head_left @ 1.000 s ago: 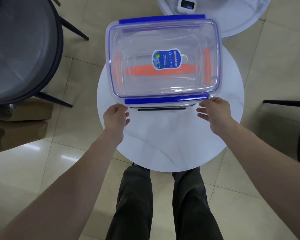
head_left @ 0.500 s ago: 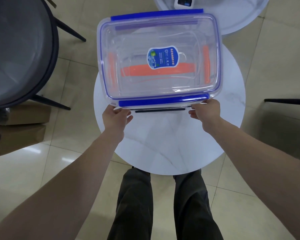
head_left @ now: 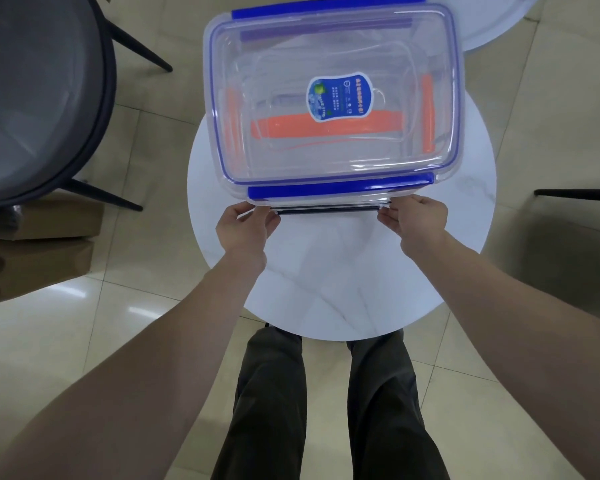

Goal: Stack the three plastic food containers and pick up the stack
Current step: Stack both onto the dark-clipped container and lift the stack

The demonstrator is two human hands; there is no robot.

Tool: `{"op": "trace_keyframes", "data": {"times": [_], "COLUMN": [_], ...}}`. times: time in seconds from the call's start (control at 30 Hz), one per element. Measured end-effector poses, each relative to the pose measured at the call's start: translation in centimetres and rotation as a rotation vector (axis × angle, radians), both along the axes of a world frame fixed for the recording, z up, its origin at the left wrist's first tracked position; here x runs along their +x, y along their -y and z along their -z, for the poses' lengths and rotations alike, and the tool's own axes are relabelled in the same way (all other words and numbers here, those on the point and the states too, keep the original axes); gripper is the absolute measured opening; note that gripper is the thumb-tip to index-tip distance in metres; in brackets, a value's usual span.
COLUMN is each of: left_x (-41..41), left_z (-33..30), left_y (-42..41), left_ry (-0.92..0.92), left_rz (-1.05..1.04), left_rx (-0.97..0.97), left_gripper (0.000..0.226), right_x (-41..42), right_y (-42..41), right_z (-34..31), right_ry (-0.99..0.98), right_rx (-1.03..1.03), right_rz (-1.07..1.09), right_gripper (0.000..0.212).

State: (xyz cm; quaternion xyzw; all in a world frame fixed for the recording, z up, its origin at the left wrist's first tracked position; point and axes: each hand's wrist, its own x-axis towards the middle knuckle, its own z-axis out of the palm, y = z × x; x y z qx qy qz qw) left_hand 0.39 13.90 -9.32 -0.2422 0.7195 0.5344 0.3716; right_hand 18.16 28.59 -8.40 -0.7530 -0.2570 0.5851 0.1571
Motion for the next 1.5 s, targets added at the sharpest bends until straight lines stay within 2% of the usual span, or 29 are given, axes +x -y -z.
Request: {"op": "trace_keyframes", "data": {"times": [0.27,0.63,0.93,1.3,1.5], "left_x": [2.0,3.9,5.8,7.4,8.1], "left_z": [0.1,0.0,-0.3,-0.6,-0.5], "left_y": [-1.9,-5.6,-9.6,-15.2,-16.0], "left_ry": [0.067,0.092,0.047,-0.013,-0.033], "left_rz": [-0.011,0.105,0.163,0.329,0.388], "left_rx": [0.014,-0.026,-0.048,-0.071,-0.093], "left_gripper": [0.016,0.018,0.017,0.018,0.020], "right_x": [2.2,5.9,9.2,12.2,13.2], "right_y": [-0.9,-3.1,-4.4,-5.9,-6.6], "right_z": [-0.4,-0.5,-0.3,-0.2,-0.2], "right_ry": [-0.071,-0.049,-0.105,-0.126,-0.136], "right_rx": [-0.046,-0.054,-0.056,-0.065,-0.077], "right_rz": [0.135,0.163,0.233,0.317,0.346], "right_gripper": [0.020,0.010,0.015,0.024,0.025]}}
